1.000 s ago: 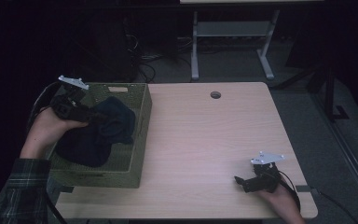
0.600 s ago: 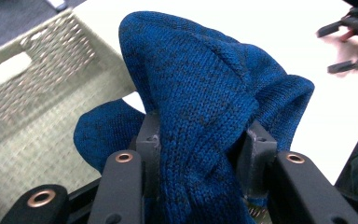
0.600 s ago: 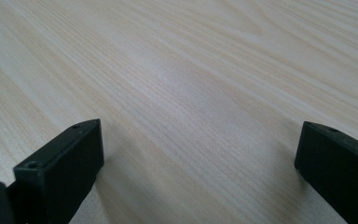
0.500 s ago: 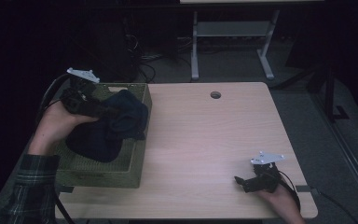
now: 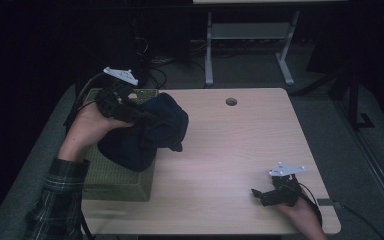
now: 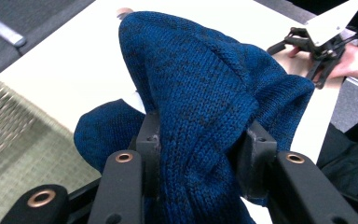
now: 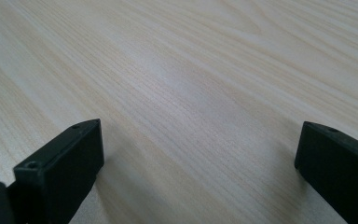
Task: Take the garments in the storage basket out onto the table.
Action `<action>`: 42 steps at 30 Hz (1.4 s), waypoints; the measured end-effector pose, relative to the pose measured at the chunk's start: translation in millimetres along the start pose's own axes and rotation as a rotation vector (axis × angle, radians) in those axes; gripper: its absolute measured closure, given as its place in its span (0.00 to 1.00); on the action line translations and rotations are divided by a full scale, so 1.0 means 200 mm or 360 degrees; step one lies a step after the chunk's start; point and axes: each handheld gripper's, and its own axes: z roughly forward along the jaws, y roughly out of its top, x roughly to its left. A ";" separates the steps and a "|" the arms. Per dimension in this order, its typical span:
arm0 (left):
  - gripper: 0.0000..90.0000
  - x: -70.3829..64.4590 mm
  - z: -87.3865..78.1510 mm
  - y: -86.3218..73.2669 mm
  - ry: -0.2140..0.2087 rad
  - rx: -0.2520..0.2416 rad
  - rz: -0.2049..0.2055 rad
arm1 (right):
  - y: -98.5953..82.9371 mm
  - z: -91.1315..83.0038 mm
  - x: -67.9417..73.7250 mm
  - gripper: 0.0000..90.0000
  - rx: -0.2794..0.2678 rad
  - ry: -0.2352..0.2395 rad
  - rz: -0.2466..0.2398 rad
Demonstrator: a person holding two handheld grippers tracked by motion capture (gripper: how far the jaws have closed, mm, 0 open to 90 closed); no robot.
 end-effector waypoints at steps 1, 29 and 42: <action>0.66 -0.01 0.01 0.01 -0.0010 -0.0003 0.0011 | 0.00 0.00 0.00 0.01 0.0000 0.0000 0.0000; 0.66 -0.27 0.40 0.23 -0.0198 0.0012 0.0167 | 0.00 0.00 0.00 0.01 0.0004 -0.0005 0.0006; 0.66 -0.39 0.67 0.27 -0.0263 0.0002 0.0204 | 0.00 0.00 0.00 0.01 0.0003 0.0000 0.0004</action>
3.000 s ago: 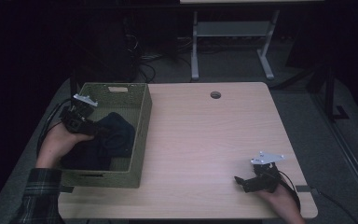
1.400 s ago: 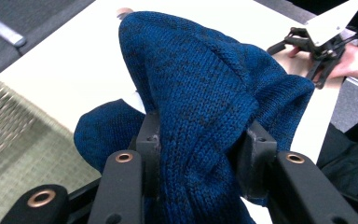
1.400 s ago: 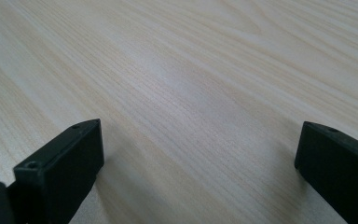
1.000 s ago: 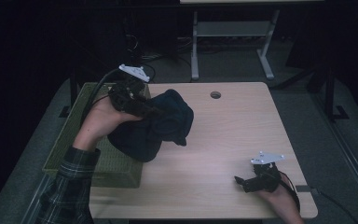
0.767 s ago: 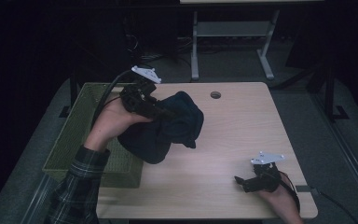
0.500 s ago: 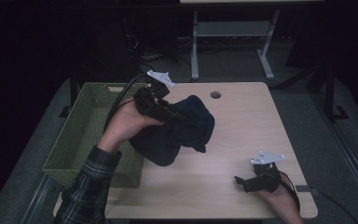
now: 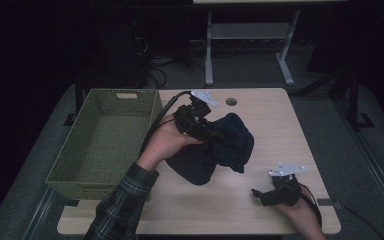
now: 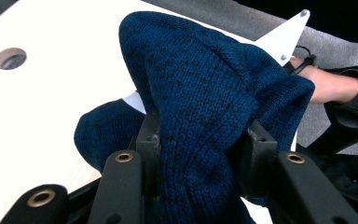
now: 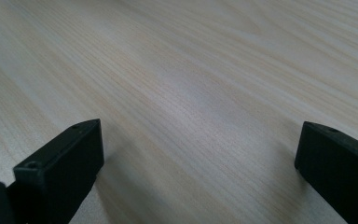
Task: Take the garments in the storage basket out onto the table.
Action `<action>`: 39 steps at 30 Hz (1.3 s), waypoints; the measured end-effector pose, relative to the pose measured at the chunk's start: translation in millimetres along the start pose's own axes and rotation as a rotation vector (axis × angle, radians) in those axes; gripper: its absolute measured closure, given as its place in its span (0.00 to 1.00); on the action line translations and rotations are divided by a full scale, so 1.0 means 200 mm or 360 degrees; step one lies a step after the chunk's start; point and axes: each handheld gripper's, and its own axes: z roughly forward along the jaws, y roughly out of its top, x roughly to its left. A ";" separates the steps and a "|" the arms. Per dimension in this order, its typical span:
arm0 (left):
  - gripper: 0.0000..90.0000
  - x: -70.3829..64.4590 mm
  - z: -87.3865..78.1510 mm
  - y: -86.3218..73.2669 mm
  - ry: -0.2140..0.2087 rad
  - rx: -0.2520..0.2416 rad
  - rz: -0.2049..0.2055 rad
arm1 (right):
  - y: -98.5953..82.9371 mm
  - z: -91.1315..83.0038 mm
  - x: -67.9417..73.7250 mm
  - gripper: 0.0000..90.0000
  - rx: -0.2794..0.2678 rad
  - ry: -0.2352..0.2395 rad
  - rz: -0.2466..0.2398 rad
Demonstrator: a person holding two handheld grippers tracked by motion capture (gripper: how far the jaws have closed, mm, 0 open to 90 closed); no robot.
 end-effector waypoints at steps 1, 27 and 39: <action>0.66 0.00 0.00 0.00 0.0000 0.0000 0.0000 | 0.00 0.00 0.00 0.01 0.0000 0.0000 0.0000; 0.66 0.04 0.54 -0.08 -0.0118 0.0081 -0.0034 | 0.00 0.00 0.00 0.01 0.0002 0.0001 -0.0009; 0.65 0.12 0.71 -0.19 -0.0113 0.0127 -0.0036 | 0.00 0.00 0.00 0.01 0.0004 0.0009 0.0002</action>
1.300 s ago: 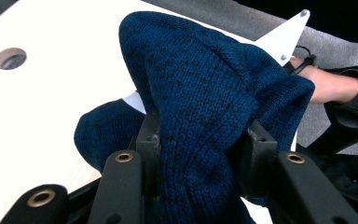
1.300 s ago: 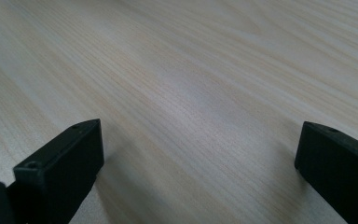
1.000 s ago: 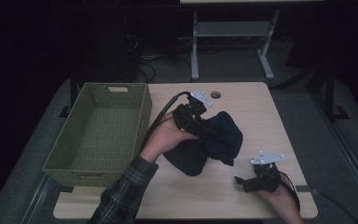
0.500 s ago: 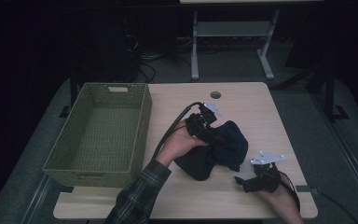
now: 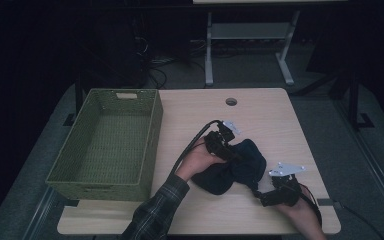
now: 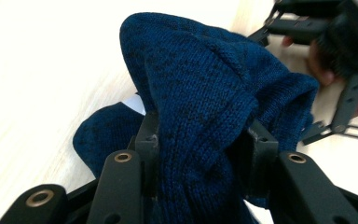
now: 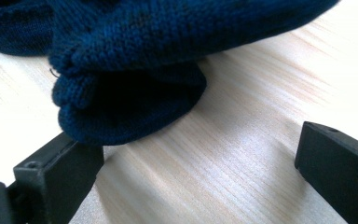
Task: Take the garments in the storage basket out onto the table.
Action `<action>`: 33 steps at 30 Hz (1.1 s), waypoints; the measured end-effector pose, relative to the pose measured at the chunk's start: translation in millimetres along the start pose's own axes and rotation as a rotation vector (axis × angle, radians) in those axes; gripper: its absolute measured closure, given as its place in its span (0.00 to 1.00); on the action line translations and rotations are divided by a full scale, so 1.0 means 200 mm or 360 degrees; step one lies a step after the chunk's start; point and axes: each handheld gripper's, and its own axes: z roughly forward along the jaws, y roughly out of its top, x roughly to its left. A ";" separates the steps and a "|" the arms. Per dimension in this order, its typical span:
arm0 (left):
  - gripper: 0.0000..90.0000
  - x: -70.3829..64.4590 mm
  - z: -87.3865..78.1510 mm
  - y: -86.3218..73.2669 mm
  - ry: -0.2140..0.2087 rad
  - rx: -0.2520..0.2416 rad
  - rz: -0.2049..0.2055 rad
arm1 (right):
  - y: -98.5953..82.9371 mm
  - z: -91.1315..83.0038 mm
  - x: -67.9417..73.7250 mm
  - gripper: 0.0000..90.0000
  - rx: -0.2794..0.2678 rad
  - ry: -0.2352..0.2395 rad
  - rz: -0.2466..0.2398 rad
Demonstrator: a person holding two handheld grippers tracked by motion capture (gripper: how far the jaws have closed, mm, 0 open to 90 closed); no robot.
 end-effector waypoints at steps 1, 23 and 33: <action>0.65 0.01 0.01 -0.02 0.0002 0.0001 0.0018 | 0.00 0.00 0.00 0.01 -0.0003 -0.0001 -0.0005; 0.32 -0.04 -0.21 -0.03 0.0044 -0.0208 -0.0014 | 0.00 0.00 0.00 0.01 0.0002 -0.0003 -0.0009; 0.56 -0.13 -0.44 -0.15 0.0075 -0.0291 -0.0025 | 0.00 0.00 0.00 0.01 0.0003 -0.0003 -0.0008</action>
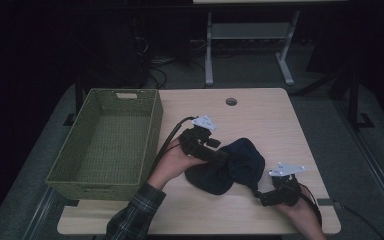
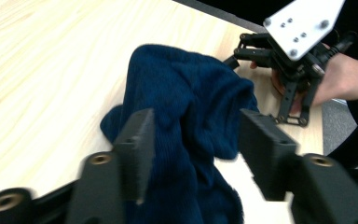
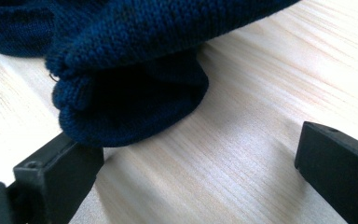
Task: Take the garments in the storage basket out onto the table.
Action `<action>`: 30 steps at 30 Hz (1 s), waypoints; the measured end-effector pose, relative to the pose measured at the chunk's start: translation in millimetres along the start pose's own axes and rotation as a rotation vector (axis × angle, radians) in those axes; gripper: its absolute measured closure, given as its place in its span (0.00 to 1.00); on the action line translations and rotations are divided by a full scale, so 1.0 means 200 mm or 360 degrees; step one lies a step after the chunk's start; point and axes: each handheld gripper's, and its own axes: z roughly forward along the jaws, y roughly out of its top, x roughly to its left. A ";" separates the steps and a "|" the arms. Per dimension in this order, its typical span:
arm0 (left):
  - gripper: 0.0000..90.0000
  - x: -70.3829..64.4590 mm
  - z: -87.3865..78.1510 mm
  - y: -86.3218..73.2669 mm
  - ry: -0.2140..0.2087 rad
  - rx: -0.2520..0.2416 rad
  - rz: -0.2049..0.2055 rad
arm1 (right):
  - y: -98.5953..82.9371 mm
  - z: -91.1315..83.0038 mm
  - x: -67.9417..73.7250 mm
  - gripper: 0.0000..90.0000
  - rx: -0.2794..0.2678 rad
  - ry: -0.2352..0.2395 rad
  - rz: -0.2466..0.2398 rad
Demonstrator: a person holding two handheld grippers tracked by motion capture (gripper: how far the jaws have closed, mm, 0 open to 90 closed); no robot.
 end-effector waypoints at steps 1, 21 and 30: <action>0.59 0.00 0.00 0.00 0.0000 0.0000 0.0000 | 0.00 0.00 0.00 0.01 0.0000 0.0000 0.0000; 0.99 -0.13 0.04 -0.37 -0.0072 0.0175 -0.0054 | 0.00 0.00 0.00 0.01 0.0002 0.0001 0.0001; 0.98 -0.07 0.18 -0.44 0.0065 0.0222 -0.0044 | 0.00 0.00 0.00 0.01 0.0003 0.0001 0.0001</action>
